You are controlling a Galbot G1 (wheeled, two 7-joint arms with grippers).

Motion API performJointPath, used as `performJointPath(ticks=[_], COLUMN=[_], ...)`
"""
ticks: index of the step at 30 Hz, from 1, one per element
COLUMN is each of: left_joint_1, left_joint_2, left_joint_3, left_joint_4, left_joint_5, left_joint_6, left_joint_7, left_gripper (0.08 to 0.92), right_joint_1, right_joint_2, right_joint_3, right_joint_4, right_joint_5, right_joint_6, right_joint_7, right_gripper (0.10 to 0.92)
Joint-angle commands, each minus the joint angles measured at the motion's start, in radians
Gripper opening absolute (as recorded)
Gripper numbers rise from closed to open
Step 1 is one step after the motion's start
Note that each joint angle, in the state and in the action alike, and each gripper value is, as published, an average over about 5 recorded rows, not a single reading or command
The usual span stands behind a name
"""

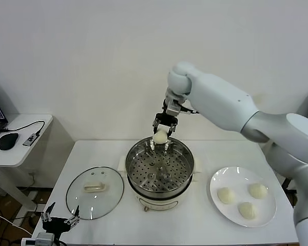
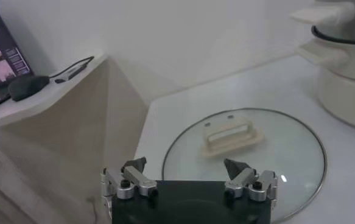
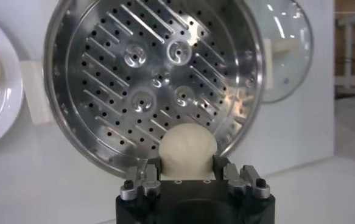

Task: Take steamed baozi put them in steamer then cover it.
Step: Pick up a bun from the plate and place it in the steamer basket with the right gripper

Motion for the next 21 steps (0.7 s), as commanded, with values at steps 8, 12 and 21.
performJointPath(ticks=[8, 12, 21], left_joint_1=[-0.011, -0.013, -0.017], left_joint_2=[-0.004, -0.004, -0.006], left_joint_3=[-0.001, 0.0, 0.007], left_joint_4=[0.012, 0.018, 0.019], left_joint_5=[0.002, 0.002, 0.002], left_joint_6=[0.028, 0.029, 0.029], left_joint_7=[-0.001, -0.001, 0.001], left_gripper=[0.823, 0.823, 0.823], right_joint_1=[-0.097, -0.114, -0.13], right_joint_2=[0.048, 0.04, 0.041], right_joint_3=[0.0, 0.006, 0.014], right_joint_4=[-0.049, -0.049, -0.058], right_joint_5=[-0.102, -0.107, -0.115], right_joint_6=[0.049, 0.048, 0.048], right_joint_7=[0.012, 0.011, 0.029], right_gripper=[0.526, 0.526, 0.526])
